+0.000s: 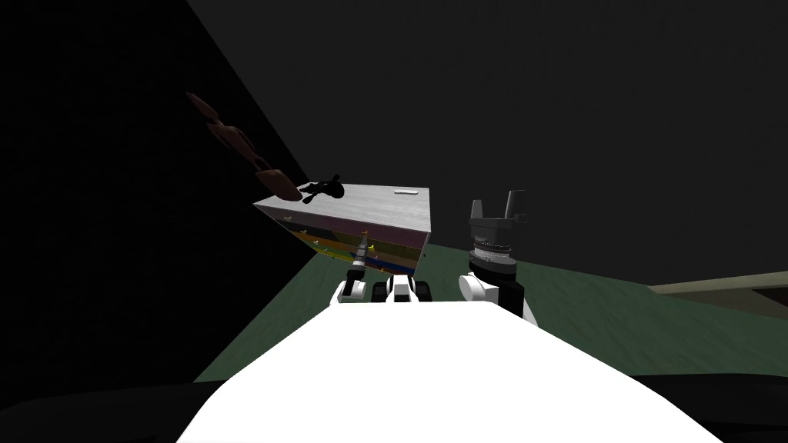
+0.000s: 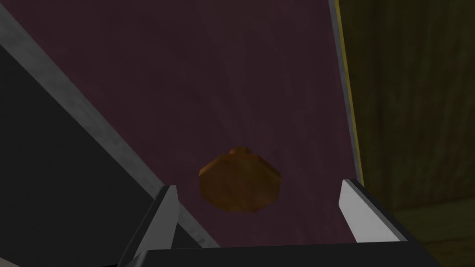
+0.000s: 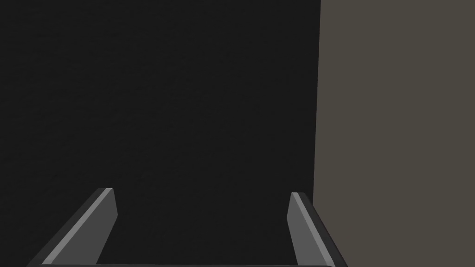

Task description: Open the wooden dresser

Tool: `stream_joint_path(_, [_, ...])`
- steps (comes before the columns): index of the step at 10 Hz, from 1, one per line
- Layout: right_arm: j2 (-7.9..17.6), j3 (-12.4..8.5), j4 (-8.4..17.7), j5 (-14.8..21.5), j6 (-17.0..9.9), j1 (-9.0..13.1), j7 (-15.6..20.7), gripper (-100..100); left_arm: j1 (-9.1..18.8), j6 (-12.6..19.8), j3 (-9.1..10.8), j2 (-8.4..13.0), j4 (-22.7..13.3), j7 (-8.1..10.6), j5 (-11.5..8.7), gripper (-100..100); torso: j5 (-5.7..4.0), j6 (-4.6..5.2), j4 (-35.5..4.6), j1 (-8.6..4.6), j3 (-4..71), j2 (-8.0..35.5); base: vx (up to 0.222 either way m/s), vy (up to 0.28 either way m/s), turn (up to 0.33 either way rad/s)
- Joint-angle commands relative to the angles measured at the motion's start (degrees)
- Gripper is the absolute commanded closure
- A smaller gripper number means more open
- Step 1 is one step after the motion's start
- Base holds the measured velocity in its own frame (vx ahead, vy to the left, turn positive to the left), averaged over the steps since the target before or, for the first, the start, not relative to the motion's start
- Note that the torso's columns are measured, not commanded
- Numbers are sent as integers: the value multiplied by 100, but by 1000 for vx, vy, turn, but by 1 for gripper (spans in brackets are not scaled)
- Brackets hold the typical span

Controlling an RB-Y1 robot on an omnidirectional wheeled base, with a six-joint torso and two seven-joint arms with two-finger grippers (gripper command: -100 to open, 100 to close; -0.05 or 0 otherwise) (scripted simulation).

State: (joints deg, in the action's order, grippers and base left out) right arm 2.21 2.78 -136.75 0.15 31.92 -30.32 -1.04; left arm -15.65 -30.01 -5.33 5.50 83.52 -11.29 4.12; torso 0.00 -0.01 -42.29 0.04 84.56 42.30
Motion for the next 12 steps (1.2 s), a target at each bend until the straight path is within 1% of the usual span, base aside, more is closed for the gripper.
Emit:
stream_joint_path(1, [0,0,0,0,0,-1,0,0,63,243,19,18,183,16,-11,-100,2,1,4,4,9,-17,93,-12,-15])
stream_joint_path(2, [0,0,0,0,0,-1,0,0,48,194,15,19,163,18,-9,-100,2,1,7,1,14,-23,41,-4,-2])
stream_joint_path(3, [0,0,0,0,0,-1,0,0,13,49,4,4,37,3,-2,100,2,0,2,0,1,0,-41,16,16])
stream_joint_path(4, [0,0,0,0,0,1,0,0,71,105,8,5,93,10,-6,100,11,-4,11,11,-16,20,-28,5,-7])
stream_joint_path(5, [0,0,0,0,0,1,0,0,36,162,-16,44,197,37,-8,100,15,-5,17,20,-2,-5,-119,28,17])
stream_joint_path(8, [0,0,1,0,-1,2,0,0,-21,292,-42,98,326,73,-12,100,5,-13,1,18,-9,14,-182,43,16])
stream_joint_path(9, [0,0,1,0,-1,2,0,0,7,258,-51,81,304,64,-7,100,2,-13,-1,11,-4,7,-96,13,5])
stream_joint_path(10, [0,0,1,0,-1,1,0,0,-67,285,-74,113,355,81,-9,100,-3,-3,0,-5,16,-29,-93,21,26])
stream_joint_path(12, [0,0,0,0,0,1,0,0,-125,290,-94,142,411,98,-12,100,1,-3,6,0,2,-2,-156,39,20])
